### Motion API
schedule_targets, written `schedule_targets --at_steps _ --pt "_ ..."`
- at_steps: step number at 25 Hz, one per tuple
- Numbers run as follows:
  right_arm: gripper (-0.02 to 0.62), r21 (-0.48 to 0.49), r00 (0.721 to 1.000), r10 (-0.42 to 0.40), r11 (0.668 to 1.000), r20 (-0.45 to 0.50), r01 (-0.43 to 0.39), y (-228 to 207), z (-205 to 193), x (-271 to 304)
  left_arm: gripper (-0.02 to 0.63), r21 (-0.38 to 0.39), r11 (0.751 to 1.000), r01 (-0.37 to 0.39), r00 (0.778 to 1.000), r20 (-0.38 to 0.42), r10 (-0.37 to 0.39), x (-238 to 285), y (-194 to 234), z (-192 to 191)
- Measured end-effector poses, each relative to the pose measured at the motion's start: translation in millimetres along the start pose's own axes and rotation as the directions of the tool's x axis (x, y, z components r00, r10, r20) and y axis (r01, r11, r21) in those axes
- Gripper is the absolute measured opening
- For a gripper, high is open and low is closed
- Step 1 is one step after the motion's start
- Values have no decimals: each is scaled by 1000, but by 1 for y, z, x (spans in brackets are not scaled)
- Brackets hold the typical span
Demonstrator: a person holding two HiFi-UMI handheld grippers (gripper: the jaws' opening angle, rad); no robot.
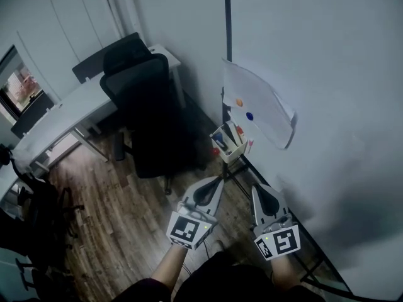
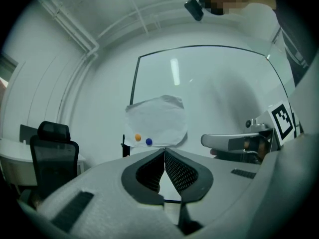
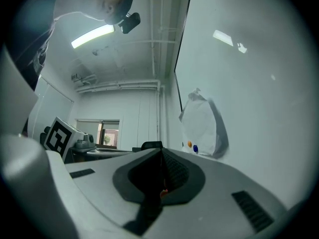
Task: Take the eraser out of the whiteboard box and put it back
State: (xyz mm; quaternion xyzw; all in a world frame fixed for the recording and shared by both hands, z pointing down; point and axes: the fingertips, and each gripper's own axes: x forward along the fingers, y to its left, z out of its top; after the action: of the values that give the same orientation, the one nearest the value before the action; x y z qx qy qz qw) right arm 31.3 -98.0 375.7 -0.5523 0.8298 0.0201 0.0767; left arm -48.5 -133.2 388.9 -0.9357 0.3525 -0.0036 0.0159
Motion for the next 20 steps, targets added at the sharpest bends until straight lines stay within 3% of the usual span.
schedule_targets --at_steps 5,10,20 --pt "3 -8 999 -35 999 5 35 -4 -1 18 5 21 999 38 999 3 -38 10 16 -1" --pt "3 -9 999 -47 999 -7 47 -11 -9 29 5 -22 999 42 999 -14 -42 19 27 -9" --pt "5 -7 999 -28 1000 -21 28 -34 -20 53 5 2 999 35 999 -22 -35 50 40 -20"
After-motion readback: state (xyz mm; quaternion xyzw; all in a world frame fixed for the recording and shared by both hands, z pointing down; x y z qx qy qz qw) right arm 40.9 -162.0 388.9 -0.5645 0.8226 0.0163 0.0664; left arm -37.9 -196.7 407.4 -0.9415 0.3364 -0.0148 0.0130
